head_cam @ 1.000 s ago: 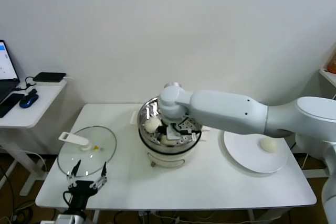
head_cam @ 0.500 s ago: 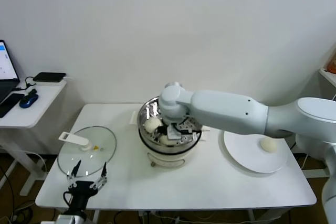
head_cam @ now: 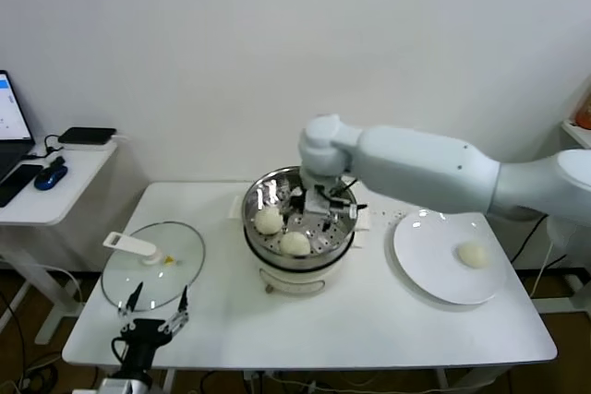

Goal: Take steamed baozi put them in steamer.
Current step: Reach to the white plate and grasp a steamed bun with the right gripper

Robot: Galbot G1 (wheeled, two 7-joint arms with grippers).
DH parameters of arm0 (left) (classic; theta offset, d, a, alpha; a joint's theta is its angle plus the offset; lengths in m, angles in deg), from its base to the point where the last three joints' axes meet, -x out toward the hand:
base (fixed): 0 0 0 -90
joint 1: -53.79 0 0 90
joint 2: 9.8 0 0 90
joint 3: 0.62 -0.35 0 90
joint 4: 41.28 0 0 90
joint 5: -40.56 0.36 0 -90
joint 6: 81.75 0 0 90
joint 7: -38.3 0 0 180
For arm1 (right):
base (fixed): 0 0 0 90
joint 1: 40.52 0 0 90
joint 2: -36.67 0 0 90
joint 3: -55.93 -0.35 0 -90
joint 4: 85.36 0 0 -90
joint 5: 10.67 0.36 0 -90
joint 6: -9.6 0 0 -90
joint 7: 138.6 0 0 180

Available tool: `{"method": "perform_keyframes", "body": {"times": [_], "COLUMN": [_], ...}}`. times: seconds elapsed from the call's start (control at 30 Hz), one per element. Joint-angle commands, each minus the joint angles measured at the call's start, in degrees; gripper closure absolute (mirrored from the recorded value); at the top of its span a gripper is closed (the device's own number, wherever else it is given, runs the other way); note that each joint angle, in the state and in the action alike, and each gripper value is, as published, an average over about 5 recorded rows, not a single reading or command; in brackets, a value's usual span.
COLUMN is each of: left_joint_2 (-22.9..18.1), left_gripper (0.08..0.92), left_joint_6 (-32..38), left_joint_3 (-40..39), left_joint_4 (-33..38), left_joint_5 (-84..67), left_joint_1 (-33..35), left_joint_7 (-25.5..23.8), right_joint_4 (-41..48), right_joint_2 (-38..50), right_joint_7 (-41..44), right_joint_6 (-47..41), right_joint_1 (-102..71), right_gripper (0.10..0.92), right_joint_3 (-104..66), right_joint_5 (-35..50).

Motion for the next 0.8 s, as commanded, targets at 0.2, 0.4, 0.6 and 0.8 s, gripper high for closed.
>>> {"method": "perform_keyframes", "body": {"times": [0.2,0.4,0.6,0.8], "left_joint_2": [1.01,1.32,1.96,2.34], "left_gripper": [0.177,0.177,0.177,0.177], "left_joint_6": [0.20,0.31,0.08,0.31], "left_joint_3": [-0.36,-1.35,-1.56,-1.71], "left_joint_4": [1.39,2.03,2.41,2.47], "left_joint_5": [-1.44,-1.59,-2.43,-2.54], "left_joint_1": [-0.09,-0.14,-0.76,-0.20], "left_joint_7": [-0.21,-0.25,-0.16,-0.41], "right_joint_4": [5.40,8.58,14.21,19.13], "right_joint_2": [17.30,27.46,34.17,36.69], "right_joint_7": [-4.85,-5.19,-5.15,-4.84], "right_joint_6": [-24.15,-26.86,-26.27,-24.73], "right_joint_1": [18.81,17.51,6.70,-7.67], "right_gripper": [0.203,0.203,0.203,0.203], "right_joint_3": [19.00,21.25,13.34,0.33], "right_joint_5": [38.51,38.48,28.96,18.97]}}
